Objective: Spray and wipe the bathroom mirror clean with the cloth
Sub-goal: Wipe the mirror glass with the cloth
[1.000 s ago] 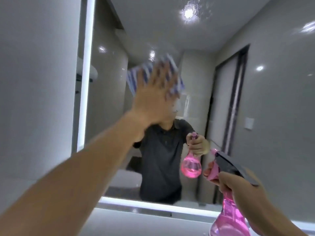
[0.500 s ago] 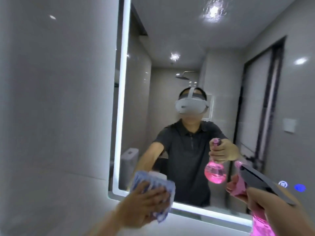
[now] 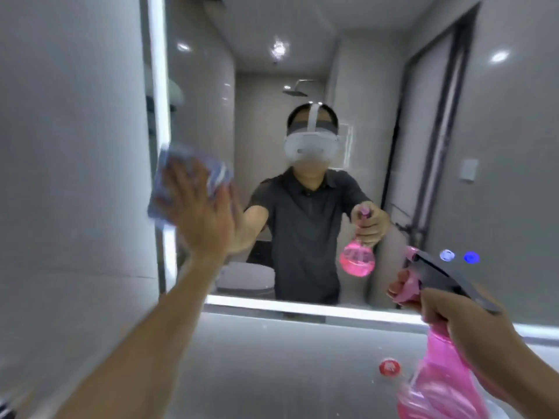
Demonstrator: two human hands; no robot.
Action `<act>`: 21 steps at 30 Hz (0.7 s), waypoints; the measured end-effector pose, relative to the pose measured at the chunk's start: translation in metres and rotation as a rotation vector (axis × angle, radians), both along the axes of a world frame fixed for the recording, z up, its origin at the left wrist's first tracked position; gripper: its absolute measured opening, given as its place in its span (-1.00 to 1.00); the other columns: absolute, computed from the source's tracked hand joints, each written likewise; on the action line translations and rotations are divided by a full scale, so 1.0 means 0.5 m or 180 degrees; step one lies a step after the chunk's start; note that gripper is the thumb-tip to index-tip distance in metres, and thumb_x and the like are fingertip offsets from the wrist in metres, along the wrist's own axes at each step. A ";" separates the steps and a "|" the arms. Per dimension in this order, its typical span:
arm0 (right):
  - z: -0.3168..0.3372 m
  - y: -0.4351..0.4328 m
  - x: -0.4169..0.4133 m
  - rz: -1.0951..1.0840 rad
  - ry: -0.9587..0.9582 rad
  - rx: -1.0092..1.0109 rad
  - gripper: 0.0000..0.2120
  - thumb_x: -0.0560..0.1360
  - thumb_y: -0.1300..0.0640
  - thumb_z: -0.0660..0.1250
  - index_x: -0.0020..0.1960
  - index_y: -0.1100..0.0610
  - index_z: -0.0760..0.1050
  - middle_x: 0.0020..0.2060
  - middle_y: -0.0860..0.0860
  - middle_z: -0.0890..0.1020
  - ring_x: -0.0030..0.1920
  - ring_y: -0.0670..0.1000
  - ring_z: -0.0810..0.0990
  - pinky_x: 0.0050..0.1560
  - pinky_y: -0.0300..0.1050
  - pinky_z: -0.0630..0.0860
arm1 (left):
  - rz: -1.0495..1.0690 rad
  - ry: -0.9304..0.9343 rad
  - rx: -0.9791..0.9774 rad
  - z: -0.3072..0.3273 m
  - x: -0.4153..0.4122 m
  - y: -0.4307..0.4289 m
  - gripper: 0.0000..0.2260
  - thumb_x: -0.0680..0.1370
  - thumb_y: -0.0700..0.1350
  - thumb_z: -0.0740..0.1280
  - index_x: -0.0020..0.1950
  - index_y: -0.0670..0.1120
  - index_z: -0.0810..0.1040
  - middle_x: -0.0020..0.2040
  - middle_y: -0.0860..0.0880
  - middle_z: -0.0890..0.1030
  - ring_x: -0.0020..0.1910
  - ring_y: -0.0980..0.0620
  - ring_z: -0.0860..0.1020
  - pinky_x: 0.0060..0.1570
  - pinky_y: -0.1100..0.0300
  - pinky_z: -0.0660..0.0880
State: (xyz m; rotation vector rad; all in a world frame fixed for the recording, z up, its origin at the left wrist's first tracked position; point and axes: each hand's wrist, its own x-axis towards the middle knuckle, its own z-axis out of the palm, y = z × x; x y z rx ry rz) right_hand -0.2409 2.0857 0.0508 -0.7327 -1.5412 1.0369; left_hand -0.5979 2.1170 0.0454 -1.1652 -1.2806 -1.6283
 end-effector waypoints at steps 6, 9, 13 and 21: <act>-0.091 -0.044 0.042 -0.0219 -0.0341 -0.0387 -0.80 0.13 0.35 0.22 -0.41 0.15 0.57 -0.53 0.05 0.59 -0.42 -0.06 0.52 -0.62 -0.41 0.21 | 0.0273 0.0238 -0.1141 -0.432 0.297 0.043 -0.47 0.65 0.10 -0.16 0.57 -0.09 -0.16 0.53 -0.33 -0.05 0.50 -0.32 -0.07 0.38 -0.31 -0.02; -0.088 -0.043 0.070 -0.0318 -0.0521 -0.0258 -0.55 0.10 0.28 0.18 -0.05 0.23 0.59 -0.27 0.19 0.63 -0.24 0.10 0.53 -0.56 -0.40 0.27 | 0.0616 0.1180 -0.1453 -0.392 0.423 0.097 -0.52 0.65 0.08 -0.11 0.53 -0.07 0.17 0.57 -0.15 -0.09 0.55 -0.17 -0.13 0.44 -0.19 -0.17; -0.077 -0.033 0.105 -0.0522 -0.0492 -0.0252 -0.62 0.10 0.26 0.19 -0.15 0.10 0.61 -0.34 0.14 0.64 -0.19 0.16 0.55 -0.40 -0.34 0.35 | 0.0383 0.2238 -0.1305 -0.283 0.435 0.102 -0.52 0.56 0.04 0.10 0.49 -0.02 0.26 0.57 -0.05 0.04 0.56 -0.04 -0.11 0.48 -0.12 -0.18; -0.077 0.018 0.172 -0.0718 -0.0523 -0.0109 -0.86 0.20 0.28 0.19 -0.35 0.10 0.48 -0.56 0.06 0.46 -0.56 -0.17 0.26 -0.55 -0.39 0.22 | 0.1557 0.0020 -0.0996 -0.098 0.246 0.070 -0.39 0.60 0.12 0.12 0.52 -0.23 0.15 0.50 -0.37 0.11 0.51 -0.31 0.01 0.42 -0.24 -0.23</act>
